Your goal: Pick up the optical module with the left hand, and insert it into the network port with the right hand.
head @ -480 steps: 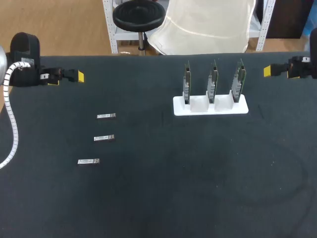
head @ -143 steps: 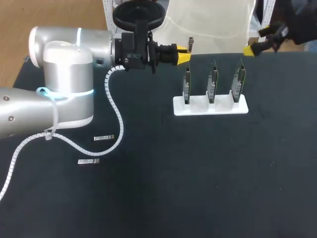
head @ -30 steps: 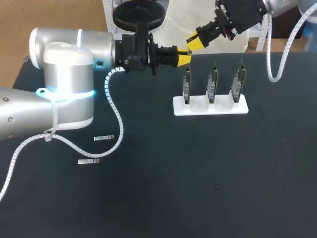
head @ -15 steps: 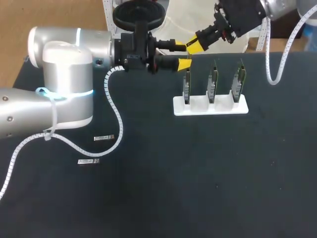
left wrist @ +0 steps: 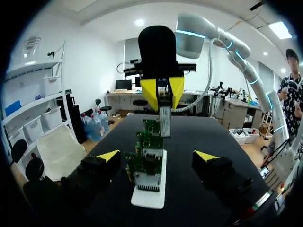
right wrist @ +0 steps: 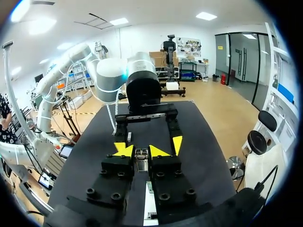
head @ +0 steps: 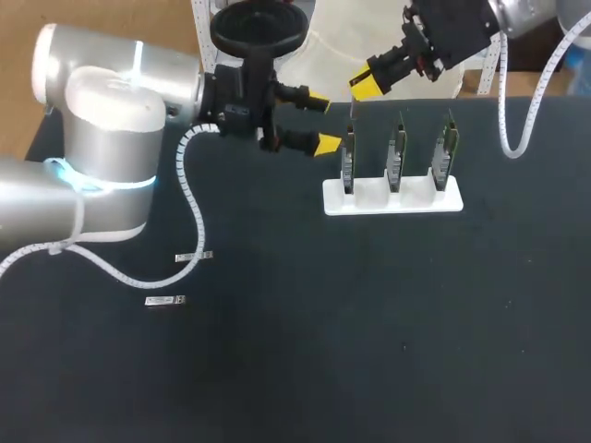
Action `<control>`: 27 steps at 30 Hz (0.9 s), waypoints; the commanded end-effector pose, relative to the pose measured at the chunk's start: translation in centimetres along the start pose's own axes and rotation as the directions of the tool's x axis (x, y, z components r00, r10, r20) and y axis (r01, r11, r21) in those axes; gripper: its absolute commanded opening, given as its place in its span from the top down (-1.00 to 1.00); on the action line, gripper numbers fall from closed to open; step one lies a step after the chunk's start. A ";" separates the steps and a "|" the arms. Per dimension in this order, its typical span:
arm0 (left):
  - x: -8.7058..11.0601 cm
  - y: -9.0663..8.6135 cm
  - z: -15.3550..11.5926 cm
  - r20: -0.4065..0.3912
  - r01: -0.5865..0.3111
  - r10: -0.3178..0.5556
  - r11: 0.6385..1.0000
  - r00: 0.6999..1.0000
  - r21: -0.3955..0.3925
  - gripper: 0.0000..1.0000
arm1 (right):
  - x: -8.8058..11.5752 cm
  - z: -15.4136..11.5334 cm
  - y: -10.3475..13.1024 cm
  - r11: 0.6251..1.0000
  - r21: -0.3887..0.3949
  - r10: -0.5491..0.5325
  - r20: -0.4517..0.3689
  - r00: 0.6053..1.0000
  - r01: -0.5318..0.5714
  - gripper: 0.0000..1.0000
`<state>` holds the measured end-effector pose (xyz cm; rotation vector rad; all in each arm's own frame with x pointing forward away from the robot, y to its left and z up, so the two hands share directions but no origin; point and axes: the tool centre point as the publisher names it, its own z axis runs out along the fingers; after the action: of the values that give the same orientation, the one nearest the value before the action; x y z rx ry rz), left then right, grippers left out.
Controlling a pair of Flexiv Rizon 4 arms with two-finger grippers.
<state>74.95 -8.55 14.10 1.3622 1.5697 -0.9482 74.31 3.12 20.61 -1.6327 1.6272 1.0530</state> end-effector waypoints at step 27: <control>2.6 -0.2 1.4 -0.233 0.021 -0.010 0.999 0.973 0.044 -1.00 | 0.3 -0.3 0.3 1.000 0.020 -0.004 -0.004 1.000 0.004 1.00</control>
<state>74.86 -8.92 11.18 1.5410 1.7410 -0.8664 74.30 2.68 20.53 -1.6270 1.6324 1.0358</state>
